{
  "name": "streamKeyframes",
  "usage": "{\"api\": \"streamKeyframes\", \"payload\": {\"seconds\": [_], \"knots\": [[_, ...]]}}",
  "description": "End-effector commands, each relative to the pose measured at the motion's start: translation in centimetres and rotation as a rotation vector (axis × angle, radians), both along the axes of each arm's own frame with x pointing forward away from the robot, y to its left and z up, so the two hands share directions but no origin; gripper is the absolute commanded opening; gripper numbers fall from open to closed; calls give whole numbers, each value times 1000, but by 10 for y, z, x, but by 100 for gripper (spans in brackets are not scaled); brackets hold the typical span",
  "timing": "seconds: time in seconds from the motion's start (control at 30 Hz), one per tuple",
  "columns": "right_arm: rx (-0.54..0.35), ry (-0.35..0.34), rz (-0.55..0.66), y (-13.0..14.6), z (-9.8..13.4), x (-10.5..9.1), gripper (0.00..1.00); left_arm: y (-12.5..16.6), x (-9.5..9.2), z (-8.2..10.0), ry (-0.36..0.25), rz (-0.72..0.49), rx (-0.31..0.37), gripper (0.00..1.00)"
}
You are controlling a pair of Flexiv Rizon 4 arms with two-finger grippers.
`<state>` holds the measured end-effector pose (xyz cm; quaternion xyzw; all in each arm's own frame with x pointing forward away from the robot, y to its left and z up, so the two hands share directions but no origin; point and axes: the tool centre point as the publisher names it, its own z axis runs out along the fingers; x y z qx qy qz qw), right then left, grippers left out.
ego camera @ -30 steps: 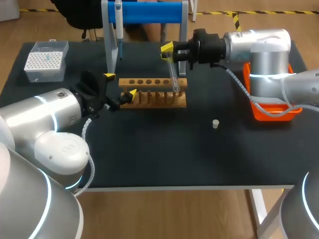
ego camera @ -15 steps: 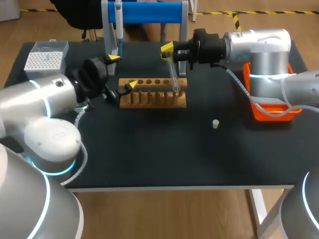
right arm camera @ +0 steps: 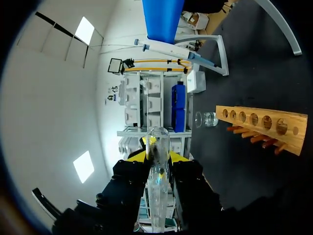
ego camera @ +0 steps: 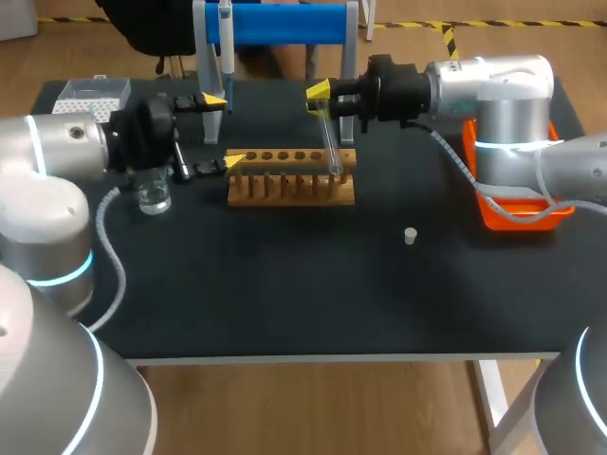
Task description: Invert the test tube, pick up the pipette, mount the tip to pipette, aspirate from beaker and dispense into the tube, eject the tip, return the pipette, and cap with the stopper.
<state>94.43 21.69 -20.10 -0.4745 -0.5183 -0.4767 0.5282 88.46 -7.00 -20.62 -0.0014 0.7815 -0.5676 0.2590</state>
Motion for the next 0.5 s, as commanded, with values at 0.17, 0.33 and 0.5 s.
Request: {"api": "streamKeyframes", "payload": {"seconds": [0.17, 0.33, 0.5], "knots": [[-2, 0, 0, 0, 0, 0, 0, -4, -4, 12, -467, -114, 9, 100], [-2, 0, 0, 0, 0, 0, 0, -16, -14, 27, -832, -130, 188, 100], [-2, 0, 0, 0, 0, 0, 0, -16, -14, 27, -832, -130, 188, 100]]}}
